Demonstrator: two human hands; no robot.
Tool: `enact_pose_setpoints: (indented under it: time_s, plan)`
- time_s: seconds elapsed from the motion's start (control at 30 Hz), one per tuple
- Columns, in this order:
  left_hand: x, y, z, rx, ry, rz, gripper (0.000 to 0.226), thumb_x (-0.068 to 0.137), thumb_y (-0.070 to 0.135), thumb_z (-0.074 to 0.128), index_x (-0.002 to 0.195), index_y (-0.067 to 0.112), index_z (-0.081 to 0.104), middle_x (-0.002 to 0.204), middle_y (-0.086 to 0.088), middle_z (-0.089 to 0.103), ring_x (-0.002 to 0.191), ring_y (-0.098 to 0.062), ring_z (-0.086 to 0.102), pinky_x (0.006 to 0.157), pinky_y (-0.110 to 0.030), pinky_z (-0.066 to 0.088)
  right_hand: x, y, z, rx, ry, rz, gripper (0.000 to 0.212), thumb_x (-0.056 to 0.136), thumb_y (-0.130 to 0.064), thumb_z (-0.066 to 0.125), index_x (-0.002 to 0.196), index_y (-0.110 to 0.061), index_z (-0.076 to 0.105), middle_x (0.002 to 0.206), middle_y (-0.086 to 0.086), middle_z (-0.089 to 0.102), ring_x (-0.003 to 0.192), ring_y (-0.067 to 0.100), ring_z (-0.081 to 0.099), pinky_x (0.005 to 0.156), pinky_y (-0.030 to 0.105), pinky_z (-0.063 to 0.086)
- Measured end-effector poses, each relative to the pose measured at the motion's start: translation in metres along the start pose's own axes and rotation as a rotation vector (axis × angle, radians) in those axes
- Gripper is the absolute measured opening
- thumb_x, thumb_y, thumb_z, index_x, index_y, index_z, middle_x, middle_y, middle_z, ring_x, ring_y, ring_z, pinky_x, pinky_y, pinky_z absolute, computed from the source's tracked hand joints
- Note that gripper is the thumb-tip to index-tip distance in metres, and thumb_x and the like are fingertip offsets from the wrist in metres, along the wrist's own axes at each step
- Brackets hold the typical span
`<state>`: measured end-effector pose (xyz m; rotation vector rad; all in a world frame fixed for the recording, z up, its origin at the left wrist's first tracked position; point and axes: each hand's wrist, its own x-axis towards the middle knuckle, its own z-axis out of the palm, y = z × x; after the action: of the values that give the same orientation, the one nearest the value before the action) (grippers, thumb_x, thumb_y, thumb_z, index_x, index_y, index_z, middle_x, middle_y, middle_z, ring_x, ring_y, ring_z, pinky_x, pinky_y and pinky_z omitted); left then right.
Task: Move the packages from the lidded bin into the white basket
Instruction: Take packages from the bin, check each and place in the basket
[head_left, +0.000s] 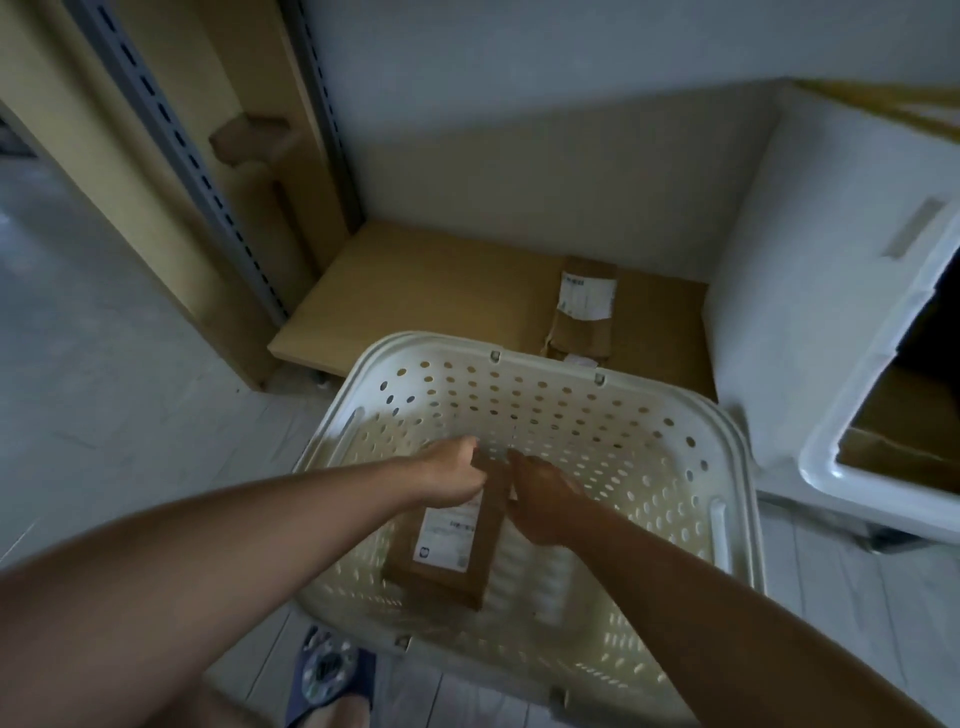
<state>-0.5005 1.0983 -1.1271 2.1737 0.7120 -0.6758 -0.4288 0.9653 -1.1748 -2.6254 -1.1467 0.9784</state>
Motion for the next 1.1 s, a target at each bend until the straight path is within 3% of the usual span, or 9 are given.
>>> enact_pose_setpoints:
  time_s: [0.13,0.27,0.43,0.53,0.63,0.77,0.83,0.93,1.1]
  plan:
    - [-0.030,0.016,-0.027,-0.034,0.081,0.103,0.048,0.100,0.013,0.051,0.148,0.013,0.047,0.143,-0.010,0.055,0.123,-0.025,0.057,0.102,-0.039,0.049,-0.032,-0.010,-0.041,-0.002,0.070,-0.068,0.070,0.104,-0.033,0.052,0.161,-0.016,0.015,0.164,0.011,0.030,0.149,0.031,0.032,0.119,0.045,0.031]
    - [-0.058,0.031,-0.050,-0.114,0.216,0.197,0.045,0.101,0.016,0.052,0.146,0.020,0.049,0.140,-0.004,0.057,0.123,-0.023,0.059,0.106,-0.042,0.049,-0.074,-0.020,-0.075,0.014,0.107,-0.145,0.072,0.104,-0.037,0.051,0.162,-0.018,0.013,0.167,0.009,0.024,0.151,0.029,0.028,0.121,0.044,0.028]
    - [-0.096,0.051,-0.070,-0.102,0.388,0.424,0.039,0.105,0.019,0.052,0.143,0.023,0.051,0.140,0.007,0.056,0.125,-0.008,0.055,0.085,-0.015,0.043,-0.130,-0.031,-0.107,0.047,0.185,-0.246,0.074,0.103,-0.038,0.053,0.163,-0.024,0.011,0.168,0.002,0.023,0.153,0.022,0.025,0.120,0.033,0.023]
    - [-0.117,0.063,-0.074,-0.039,0.489,0.557,0.037,0.103,0.019,0.054,0.140,0.026,0.053,0.141,0.010,0.057,0.127,-0.004,0.054,0.091,-0.010,0.040,-0.160,-0.023,-0.125,0.009,0.284,-0.278,0.074,0.102,-0.042,0.054,0.162,-0.030,0.013,0.167,-0.005,0.025,0.149,0.019,0.032,0.115,0.031,0.029]
    - [-0.137,0.079,-0.074,0.027,0.585,0.702,0.038,0.102,0.017,0.056,0.139,0.027,0.055,0.140,0.014,0.055,0.129,0.002,0.050,0.103,-0.015,0.043,-0.182,-0.013,-0.146,0.014,0.468,-0.297,0.073,0.096,-0.049,0.060,0.158,-0.032,0.026,0.156,-0.009,0.043,0.136,0.016,0.049,0.107,0.029,0.042]
    - [-0.159,0.100,-0.070,-0.033,0.695,0.878,0.036,0.100,0.010,0.058,0.134,0.023,0.060,0.131,0.015,0.060,0.125,0.006,0.052,0.105,-0.009,0.038,-0.204,-0.006,-0.169,0.107,0.656,-0.385,0.070,0.092,-0.041,0.071,0.153,-0.029,0.039,0.147,-0.011,0.052,0.126,0.000,0.049,0.095,-0.004,0.027]
    - [-0.163,0.107,-0.069,-0.072,0.731,0.946,0.037,0.098,0.005,0.060,0.132,0.020,0.061,0.128,0.013,0.062,0.125,0.002,0.054,0.106,-0.015,0.043,-0.214,-0.004,-0.173,0.128,0.704,-0.403,0.071,0.092,-0.040,0.071,0.153,-0.031,0.037,0.148,-0.014,0.049,0.131,-0.001,0.047,0.101,0.001,0.029]
    - [-0.161,0.114,-0.068,-0.116,0.760,0.980,0.039,0.096,0.003,0.061,0.131,0.020,0.062,0.128,0.014,0.063,0.125,0.000,0.056,0.105,-0.022,0.048,-0.221,0.002,-0.174,0.129,0.752,-0.422,0.070,0.092,-0.039,0.070,0.153,-0.031,0.037,0.152,-0.016,0.045,0.139,0.002,0.042,0.113,0.020,0.036]
    - [-0.151,0.129,-0.060,-0.082,0.743,1.034,0.038,0.094,0.012,0.060,0.132,0.020,0.062,0.128,0.015,0.063,0.125,-0.002,0.057,0.103,-0.024,0.049,-0.232,0.017,-0.177,0.172,0.809,-0.401,0.065,0.093,-0.035,0.069,0.151,-0.030,0.040,0.151,-0.015,0.047,0.139,0.003,0.043,0.114,0.031,0.042]
